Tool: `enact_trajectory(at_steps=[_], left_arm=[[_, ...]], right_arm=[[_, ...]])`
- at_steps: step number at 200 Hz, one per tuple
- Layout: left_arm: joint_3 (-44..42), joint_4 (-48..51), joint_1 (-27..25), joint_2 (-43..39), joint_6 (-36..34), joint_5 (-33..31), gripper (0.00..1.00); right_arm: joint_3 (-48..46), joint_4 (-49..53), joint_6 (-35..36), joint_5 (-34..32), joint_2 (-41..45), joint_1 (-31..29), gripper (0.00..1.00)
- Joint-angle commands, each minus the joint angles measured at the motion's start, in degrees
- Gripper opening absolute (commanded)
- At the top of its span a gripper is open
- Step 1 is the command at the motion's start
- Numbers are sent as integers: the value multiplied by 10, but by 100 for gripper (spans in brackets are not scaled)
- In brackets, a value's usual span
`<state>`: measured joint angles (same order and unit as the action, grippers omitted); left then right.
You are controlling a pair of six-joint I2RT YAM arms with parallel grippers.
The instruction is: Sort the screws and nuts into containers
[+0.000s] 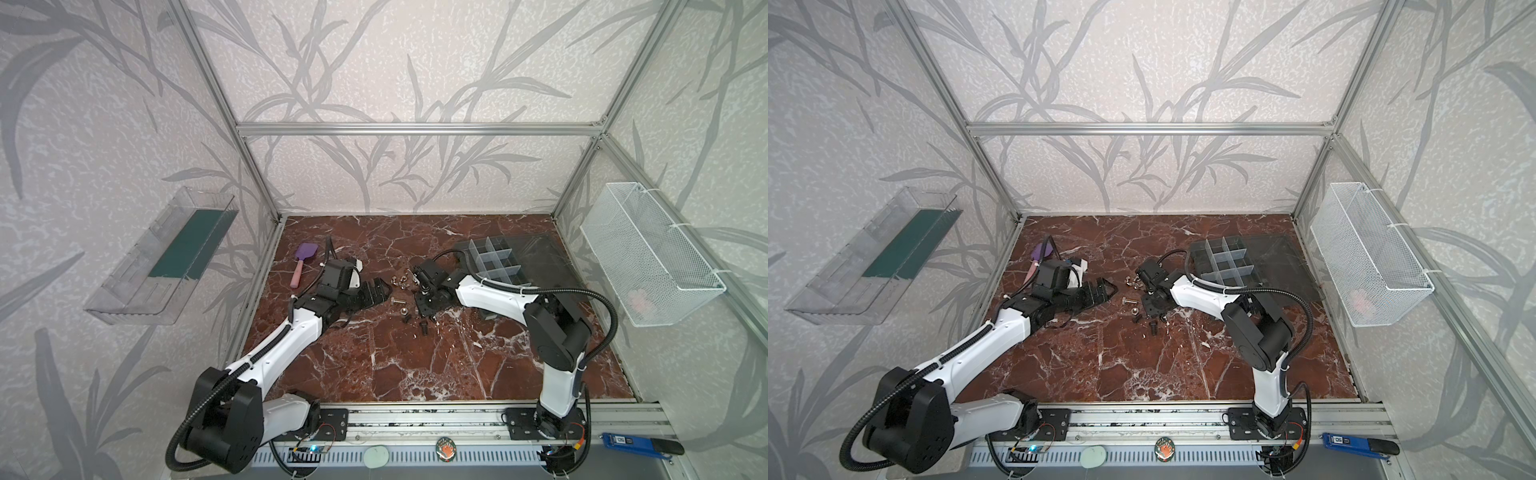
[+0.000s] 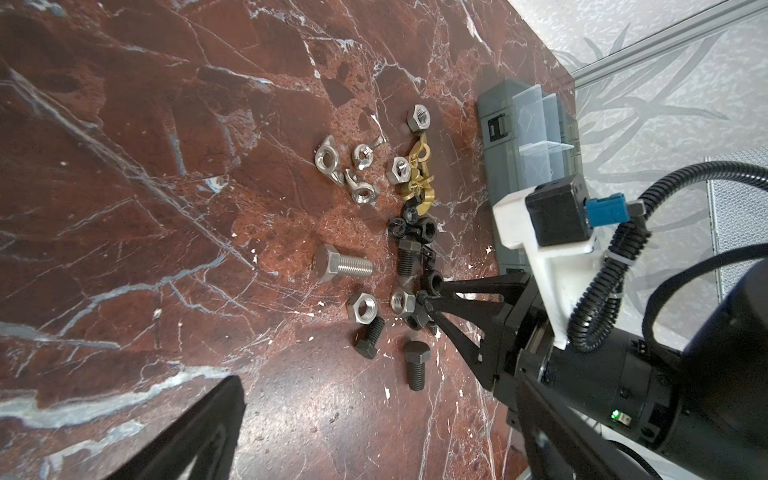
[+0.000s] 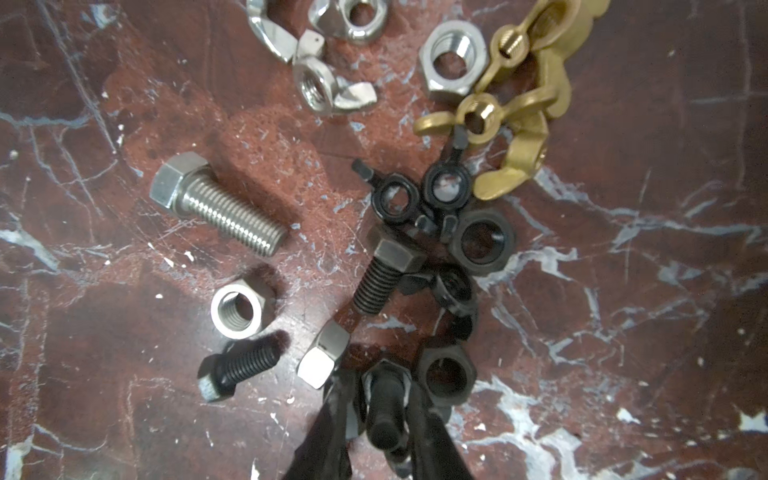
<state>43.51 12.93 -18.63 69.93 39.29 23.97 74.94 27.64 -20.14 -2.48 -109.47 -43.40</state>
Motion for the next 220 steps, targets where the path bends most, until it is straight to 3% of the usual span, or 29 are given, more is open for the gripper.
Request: enact_trajectory(at_steps=[1,114,142,220], left_arm=[[3,-11,3,1,8,6,99],[3,-12,3,5,10,3,99],[4,-12,3,6,11,4,99],[12,-17,-8,-10,-8,-2,99]], right_arm=[[-9,14,4,-3,-1,8,24],[-36,13,4,17,3,13,20],[-37,12,2,21,7,13,14],[-7,31,16,25,70,36,10]])
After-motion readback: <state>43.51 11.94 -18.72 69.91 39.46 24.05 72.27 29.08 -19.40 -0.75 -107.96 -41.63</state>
